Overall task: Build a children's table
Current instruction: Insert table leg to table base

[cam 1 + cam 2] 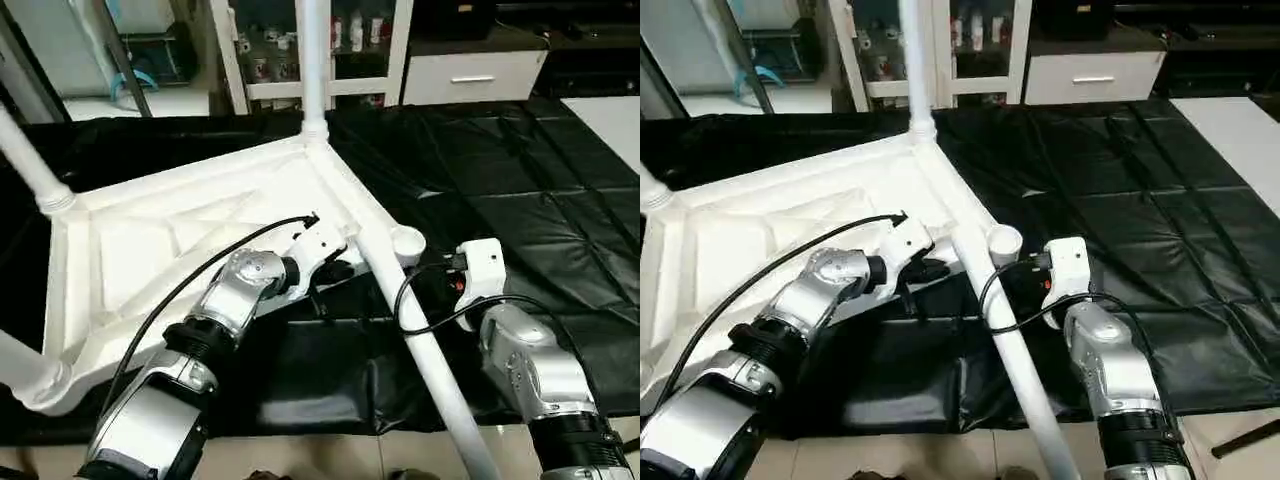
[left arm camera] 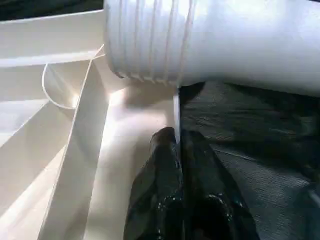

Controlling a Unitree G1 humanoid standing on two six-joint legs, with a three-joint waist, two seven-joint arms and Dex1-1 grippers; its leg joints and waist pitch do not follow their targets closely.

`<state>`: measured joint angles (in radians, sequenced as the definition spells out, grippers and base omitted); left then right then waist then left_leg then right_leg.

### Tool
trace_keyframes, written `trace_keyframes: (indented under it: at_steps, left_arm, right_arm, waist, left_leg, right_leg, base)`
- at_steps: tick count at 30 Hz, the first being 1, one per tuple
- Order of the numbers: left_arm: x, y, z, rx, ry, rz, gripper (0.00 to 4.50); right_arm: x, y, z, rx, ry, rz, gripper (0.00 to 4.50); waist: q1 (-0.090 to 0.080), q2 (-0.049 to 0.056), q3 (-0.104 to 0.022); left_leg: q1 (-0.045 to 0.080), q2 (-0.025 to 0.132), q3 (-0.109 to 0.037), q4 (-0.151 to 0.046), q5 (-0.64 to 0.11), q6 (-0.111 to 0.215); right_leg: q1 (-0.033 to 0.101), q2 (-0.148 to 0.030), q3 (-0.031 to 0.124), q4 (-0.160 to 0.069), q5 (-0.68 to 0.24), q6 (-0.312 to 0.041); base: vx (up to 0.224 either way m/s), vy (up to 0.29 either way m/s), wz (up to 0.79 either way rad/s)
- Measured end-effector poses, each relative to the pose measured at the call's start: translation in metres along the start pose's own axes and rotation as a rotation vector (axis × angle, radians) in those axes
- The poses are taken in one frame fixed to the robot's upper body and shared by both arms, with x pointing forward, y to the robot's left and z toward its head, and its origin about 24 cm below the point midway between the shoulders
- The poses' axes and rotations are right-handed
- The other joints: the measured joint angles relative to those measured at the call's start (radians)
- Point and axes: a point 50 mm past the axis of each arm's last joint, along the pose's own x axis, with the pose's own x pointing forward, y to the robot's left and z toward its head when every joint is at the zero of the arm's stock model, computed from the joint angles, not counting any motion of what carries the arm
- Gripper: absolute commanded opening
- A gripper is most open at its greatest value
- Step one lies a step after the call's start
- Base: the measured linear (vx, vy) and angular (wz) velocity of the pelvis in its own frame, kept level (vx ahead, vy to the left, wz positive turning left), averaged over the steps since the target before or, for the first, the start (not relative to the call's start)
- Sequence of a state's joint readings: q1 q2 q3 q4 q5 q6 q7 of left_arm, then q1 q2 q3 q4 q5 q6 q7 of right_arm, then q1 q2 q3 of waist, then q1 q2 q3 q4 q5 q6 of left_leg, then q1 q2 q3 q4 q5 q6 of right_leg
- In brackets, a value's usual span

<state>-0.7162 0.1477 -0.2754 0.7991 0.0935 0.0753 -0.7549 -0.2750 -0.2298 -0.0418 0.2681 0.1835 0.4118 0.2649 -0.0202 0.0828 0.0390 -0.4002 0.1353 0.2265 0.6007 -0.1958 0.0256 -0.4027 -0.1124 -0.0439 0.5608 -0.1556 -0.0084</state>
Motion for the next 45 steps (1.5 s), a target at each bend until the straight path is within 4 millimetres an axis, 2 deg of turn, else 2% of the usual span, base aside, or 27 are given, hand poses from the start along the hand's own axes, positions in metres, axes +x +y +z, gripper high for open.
trace_keyframes:
  at_steps: [9, 15, 17, 21, 23, 26, 30, 37, 38, 39, 40, 42, 45]
  left_arm:
    - [-0.002, 0.004, -0.001, 0.007, -0.002, 0.028, 0.00]
    - [-0.003, 0.005, -0.003, 0.012, -0.003, 0.031, 0.00]
    - [-0.003, 0.005, -0.003, 0.012, -0.003, 0.031, 0.00]
    - [-0.002, 0.005, -0.003, 0.016, -0.004, 0.031, 0.00]
    - [-0.002, 0.005, -0.003, 0.019, -0.005, 0.030, 0.00]
    - [-0.002, 0.005, -0.003, 0.022, -0.003, 0.031, 0.00]
    - [-0.002, 0.005, -0.003, 0.024, -0.003, 0.031, 0.00]
    - [-0.003, 0.006, -0.003, 0.025, -0.001, 0.031, 0.00]
    - [-0.003, 0.006, -0.003, 0.023, 0.001, 0.031, 0.00]
    - [-0.003, 0.006, -0.003, 0.022, 0.002, 0.030, 0.28]
    - [-0.003, 0.007, -0.003, 0.022, 0.003, 0.030, 0.28]
    - [-0.005, 0.009, -0.003, 0.014, -0.011, 0.037, 0.59]
    - [-0.009, 0.012, -0.002, 0.023, -0.027, 0.031, 0.82]
  right_arm:
    - [-0.001, -0.007, 0.006, -0.017, -0.011, -0.022, 4.42]
    - [-0.002, -0.016, 0.042, -0.062, -0.111, -0.006, 4.42]
    - [-0.004, -0.012, 0.053, -0.042, -0.144, 0.046, 4.42]
    - [-0.013, 0.009, 0.085, 0.000, -0.167, 0.268, 4.42]
    - [-0.018, 0.017, 0.092, -0.011, -0.148, 0.342, 4.42]
    - [-0.024, 0.035, 0.086, -0.038, -0.039, 0.462, 4.42]
    - [-0.025, 0.052, 0.063, -0.073, 0.133, 0.514, 4.42]
    - [-0.026, 0.054, 0.023, -0.128, 0.359, 0.437, 4.42]
    - [-0.027, 0.054, 0.022, -0.134, 0.365, 0.436, 4.42]
    - [-0.027, 0.053, 0.023, -0.140, 0.369, 0.429, 4.25]
    - [-0.027, 0.052, 0.022, -0.141, 0.373, 0.423, 4.25]
    - [-0.027, 0.050, 0.023, -0.132, 0.373, 0.416, 4.05]
    - [-0.027, 0.046, 0.023, -0.118, 0.376, 0.397, 3.83]
  waist:
    - [-0.002, 0.002, 0.000]
    - [-0.002, 0.001, 0.000]
    - [-0.001, 0.002, 0.000]
    - [0.000, 0.001, 0.000]
    - [0.001, 0.002, 0.000]
    - [0.002, 0.001, 0.000]
    - [0.005, 0.000, 0.001]
    - [0.006, -0.004, 0.002]
    - [0.005, -0.004, 0.002]
    - [0.006, -0.005, 0.001]
    - [0.006, -0.005, 0.002]
    - [0.005, -0.007, 0.003]
    - [0.007, -0.009, 0.003]
  left_leg:
    - [0.000, 0.000, 0.000, -0.001, 0.000, 0.000]
    - [0.001, 0.000, 0.000, -0.001, 0.000, 0.000]
    - [0.001, 0.000, 0.000, -0.001, 0.000, 0.000]
    - [0.001, 0.001, -0.001, -0.001, 0.000, 0.000]
    - [0.001, 0.001, -0.001, -0.001, 0.000, 0.000]
    - [0.002, 0.001, -0.001, -0.001, 0.000, 0.000]
    - [0.002, 0.001, -0.001, 0.000, 0.000, 0.000]
    - [0.002, 0.001, 0.000, 0.000, 0.001, -0.001]
    - [0.002, 0.001, 0.000, 0.000, 0.001, -0.001]
    - [0.003, 0.001, 0.000, 0.001, 0.001, -0.001]
    - [0.003, 0.001, 0.000, 0.001, 0.001, -0.002]
    - [0.004, 0.001, 0.000, 0.001, 0.001, -0.002]
    - [0.004, 0.001, -0.001, 0.001, 0.001, -0.002]
  right_leg:
    - [-0.001, 0.000, -0.001, 0.000, 0.000, 0.000]
    - [-0.001, 0.000, -0.001, 0.001, 0.000, 0.000]
    - [-0.001, 0.000, -0.001, 0.002, 0.000, 0.000]
    - [-0.001, 0.000, -0.002, 0.003, 0.000, 0.000]
    - [-0.001, 0.000, -0.002, 0.003, 0.000, 0.000]
    - [-0.002, 0.000, -0.002, 0.004, 0.000, 0.000]
    - [-0.002, 0.000, -0.001, 0.006, 0.000, 0.000]
    - [-0.003, 0.000, -0.001, 0.008, -0.001, 0.001]
    - [-0.003, 0.000, 0.000, 0.008, -0.001, 0.001]
    - [-0.003, 0.000, 0.000, 0.009, -0.001, 0.001]
    - [-0.003, 0.000, 0.000, 0.009, -0.001, 0.002]
    - [-0.003, 0.000, 0.000, 0.010, -0.001, 0.002]
    - [-0.003, 0.000, 0.000, 0.010, -0.001, 0.002]
  base:
    - [0.000, 0.000, 0.00]
    - [0.000, 0.000, 0.00]
    - [0.000, 0.000, 0.00]
    - [0.000, 0.000, 0.00]
    - [0.000, 0.000, 0.00]
    - [0.000, 0.000, 0.00]
    - [0.000, 0.000, 0.00]
    - [0.000, 0.000, 0.00]
    - [0.000, 0.000, 0.00]
    - [0.000, 0.000, 0.00]
    - [0.000, 0.000, 0.00]
    - [0.000, 0.000, 0.00]
    - [0.000, 0.000, 0.00]
